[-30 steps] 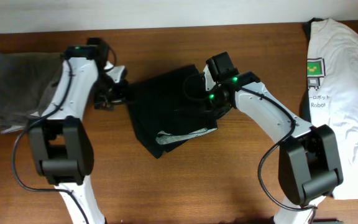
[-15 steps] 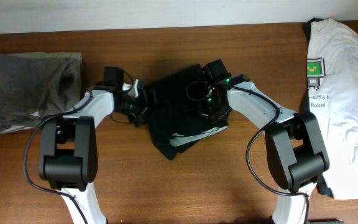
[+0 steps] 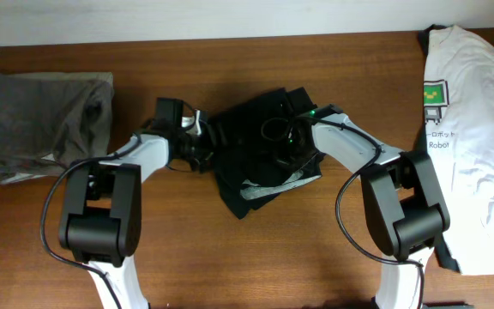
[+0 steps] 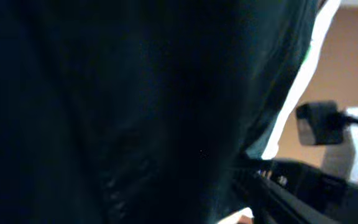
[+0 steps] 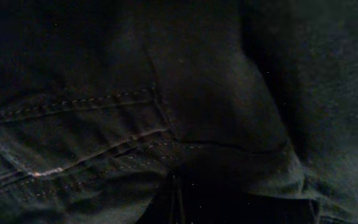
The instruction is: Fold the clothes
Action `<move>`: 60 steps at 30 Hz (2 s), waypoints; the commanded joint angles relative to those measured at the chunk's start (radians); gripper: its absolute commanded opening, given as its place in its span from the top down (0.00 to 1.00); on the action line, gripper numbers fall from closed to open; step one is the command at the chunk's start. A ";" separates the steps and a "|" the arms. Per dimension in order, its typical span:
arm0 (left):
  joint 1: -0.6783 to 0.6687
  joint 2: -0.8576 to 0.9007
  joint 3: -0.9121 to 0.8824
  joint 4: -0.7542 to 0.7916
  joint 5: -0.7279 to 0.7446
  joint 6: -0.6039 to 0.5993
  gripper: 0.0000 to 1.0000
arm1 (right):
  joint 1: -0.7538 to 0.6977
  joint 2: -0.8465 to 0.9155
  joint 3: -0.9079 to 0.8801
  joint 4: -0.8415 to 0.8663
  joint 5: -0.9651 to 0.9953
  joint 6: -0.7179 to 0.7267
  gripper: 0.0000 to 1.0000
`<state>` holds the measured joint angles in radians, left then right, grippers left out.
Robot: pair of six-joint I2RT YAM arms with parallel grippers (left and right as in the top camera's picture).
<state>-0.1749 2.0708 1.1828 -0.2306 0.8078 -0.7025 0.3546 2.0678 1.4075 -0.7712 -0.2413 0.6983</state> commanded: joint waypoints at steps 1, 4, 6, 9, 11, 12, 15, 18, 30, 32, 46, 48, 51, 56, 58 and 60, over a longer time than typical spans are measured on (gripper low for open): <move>-0.058 0.068 -0.162 0.129 -0.063 -0.105 0.54 | -0.002 0.049 -0.013 -0.012 0.006 0.018 0.96; -0.043 0.068 -0.172 0.155 -0.061 -0.084 1.00 | -0.002 0.048 -0.013 -0.045 0.010 0.016 0.96; -0.010 0.042 -0.171 0.170 -0.013 0.024 1.00 | -0.028 -0.011 -0.011 -0.087 0.028 -0.053 0.96; 0.076 -0.159 -0.154 0.162 -0.007 0.114 1.00 | -0.107 -0.228 0.042 -0.225 0.036 -0.198 0.95; 0.177 -0.356 -0.077 0.163 -0.007 0.105 0.99 | -0.168 -0.390 0.047 -0.246 0.036 -0.224 0.95; 0.231 -0.417 -0.016 0.173 -0.007 0.063 1.00 | -0.179 -0.444 0.047 -0.247 0.036 -0.224 0.95; 0.411 -0.444 0.198 0.269 -0.027 -0.046 1.00 | -0.175 -0.471 0.047 -0.261 0.036 -0.223 0.95; 0.616 -0.407 0.311 0.306 -0.124 -0.071 0.99 | -0.175 -0.470 0.047 -0.275 0.036 -0.223 0.95; 0.851 -0.093 0.311 0.215 0.004 0.002 1.00 | -0.177 -0.470 0.047 -0.288 0.070 -0.200 0.95; 0.815 -0.093 0.311 0.611 0.069 -0.284 1.00 | -0.177 -0.470 0.047 -0.292 0.070 -0.200 0.95; 0.897 -0.091 0.334 -0.095 -0.203 0.323 0.69 | -0.177 -0.470 0.047 -0.311 0.070 -0.200 0.95; 0.954 -0.136 0.335 -0.217 -0.191 0.412 0.37 | -0.177 -0.470 0.047 -0.312 0.070 -0.201 0.95; 0.996 -0.346 0.335 -0.372 -0.192 0.524 0.26 | -0.177 -0.470 0.047 -0.311 0.069 -0.201 0.95; 0.932 -0.618 0.335 -0.397 -0.250 0.616 0.97 | -0.177 -0.470 0.047 -0.311 0.070 -0.201 0.94; 0.848 -0.536 0.335 -0.319 -0.397 0.690 0.97 | -0.177 -0.470 0.047 -0.310 0.070 -0.201 0.94; 0.795 -0.363 0.335 -0.179 -0.396 0.734 0.94 | -0.177 -0.470 0.047 -0.311 0.070 -0.201 0.95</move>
<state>0.6628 1.5333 1.5257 -0.4713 0.4805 -0.0525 0.1772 1.5944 1.4475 -1.0832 -0.1837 0.4942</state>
